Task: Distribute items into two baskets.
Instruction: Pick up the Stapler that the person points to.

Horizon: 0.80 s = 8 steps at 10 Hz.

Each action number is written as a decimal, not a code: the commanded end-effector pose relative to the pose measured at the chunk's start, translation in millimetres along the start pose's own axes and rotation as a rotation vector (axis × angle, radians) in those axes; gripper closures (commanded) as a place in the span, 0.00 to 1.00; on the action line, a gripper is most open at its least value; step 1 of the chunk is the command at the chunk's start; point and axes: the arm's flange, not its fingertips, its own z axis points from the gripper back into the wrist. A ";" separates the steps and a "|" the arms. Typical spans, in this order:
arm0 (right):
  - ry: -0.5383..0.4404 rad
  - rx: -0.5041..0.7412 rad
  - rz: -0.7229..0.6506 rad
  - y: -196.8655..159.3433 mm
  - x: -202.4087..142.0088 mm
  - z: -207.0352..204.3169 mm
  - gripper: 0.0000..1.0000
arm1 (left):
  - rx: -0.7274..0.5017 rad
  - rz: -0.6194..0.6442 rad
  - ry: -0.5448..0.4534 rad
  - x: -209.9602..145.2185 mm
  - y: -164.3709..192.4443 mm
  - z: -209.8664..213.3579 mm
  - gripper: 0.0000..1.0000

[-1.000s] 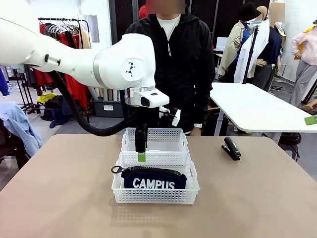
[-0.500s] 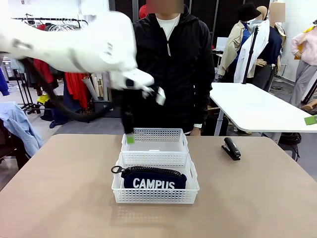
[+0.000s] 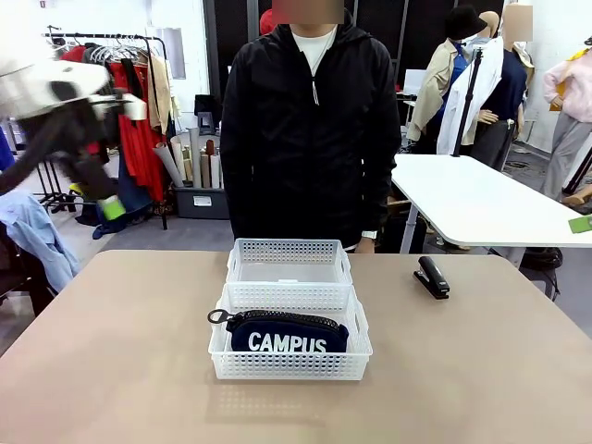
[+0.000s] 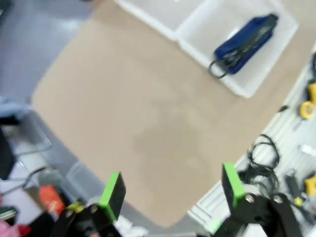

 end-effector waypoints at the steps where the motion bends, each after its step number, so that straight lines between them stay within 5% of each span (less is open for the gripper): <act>1: -0.036 0.013 0.023 -1.8 3.8 -0.8 0.00 | 0.007 0.171 -0.132 -55.7 14.3 -17.4 0.00; 5: -0.036 0.013 0.023 -1.8 3.8 -0.8 0.00 | 0.048 0.469 -0.562 -175.4 62.1 -2.3 0.00; 8: -0.036 0.013 0.023 -1.8 3.8 -0.8 0.00 | -0.017 0.505 -0.592 -182.4 78.2 -16.8 0.00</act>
